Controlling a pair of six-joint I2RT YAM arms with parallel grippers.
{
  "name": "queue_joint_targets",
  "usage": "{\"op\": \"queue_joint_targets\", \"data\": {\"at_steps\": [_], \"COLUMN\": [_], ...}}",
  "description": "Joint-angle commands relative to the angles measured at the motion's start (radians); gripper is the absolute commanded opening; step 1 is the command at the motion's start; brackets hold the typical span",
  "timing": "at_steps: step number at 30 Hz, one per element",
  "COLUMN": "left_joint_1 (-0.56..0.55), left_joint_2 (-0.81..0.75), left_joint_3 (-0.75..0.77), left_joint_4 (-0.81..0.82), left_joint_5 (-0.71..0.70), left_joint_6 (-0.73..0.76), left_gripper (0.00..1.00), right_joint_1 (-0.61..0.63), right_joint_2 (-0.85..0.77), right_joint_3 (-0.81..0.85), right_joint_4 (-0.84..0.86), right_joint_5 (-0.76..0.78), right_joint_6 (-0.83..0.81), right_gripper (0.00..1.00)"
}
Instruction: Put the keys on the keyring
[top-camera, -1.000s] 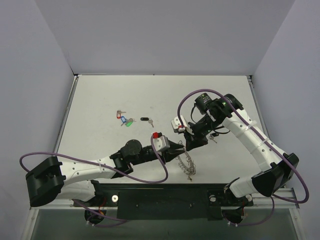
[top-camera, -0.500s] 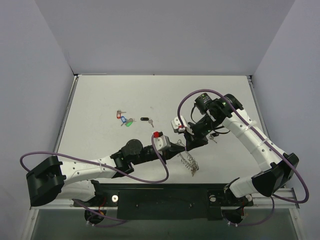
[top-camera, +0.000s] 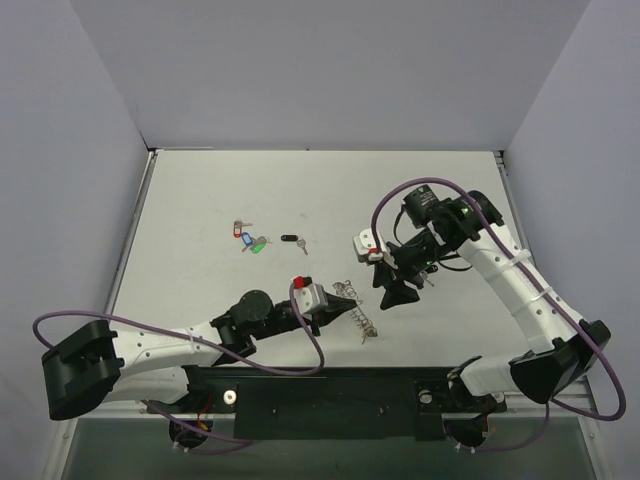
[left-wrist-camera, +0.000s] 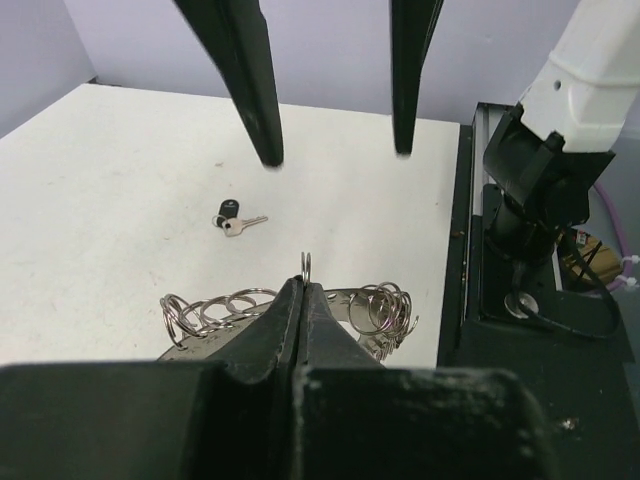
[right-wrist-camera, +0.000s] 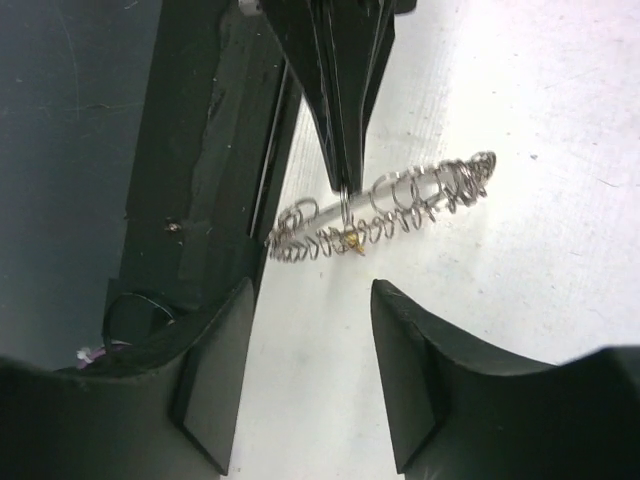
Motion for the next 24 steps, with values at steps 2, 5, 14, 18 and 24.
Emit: {"op": "queue_joint_targets", "data": {"at_steps": [2, 5, 14, 18, 24], "left_joint_1": [0.005, 0.011, 0.021, 0.023, 0.023], "left_joint_2": [-0.104, -0.137, -0.145, -0.133, -0.101], "left_joint_3": [-0.046, -0.055, -0.098, -0.098, -0.093], "left_joint_4": [0.126, 0.116, 0.227, 0.254, 0.307], "left_joint_5": [0.022, 0.038, 0.042, 0.039, 0.032], "left_joint_6": [0.100, 0.104, -0.003, -0.031, -0.051], "left_gripper": [0.00, 0.00, 0.00, 0.00, 0.00], "right_joint_1": [-0.024, -0.005, 0.011, 0.012, 0.052], "right_joint_2": [-0.067, -0.021, 0.058, 0.084, 0.111], "right_joint_3": [-0.079, -0.098, 0.049, 0.092, 0.076], "right_joint_4": [-0.074, -0.075, -0.091, -0.091, -0.085], "right_joint_5": [-0.054, -0.045, -0.135, -0.164, -0.184], "right_joint_6": [-0.155, -0.226, -0.199, -0.179, -0.183], "right_gripper": [0.55, 0.56, 0.33, 0.31, 0.29]}}
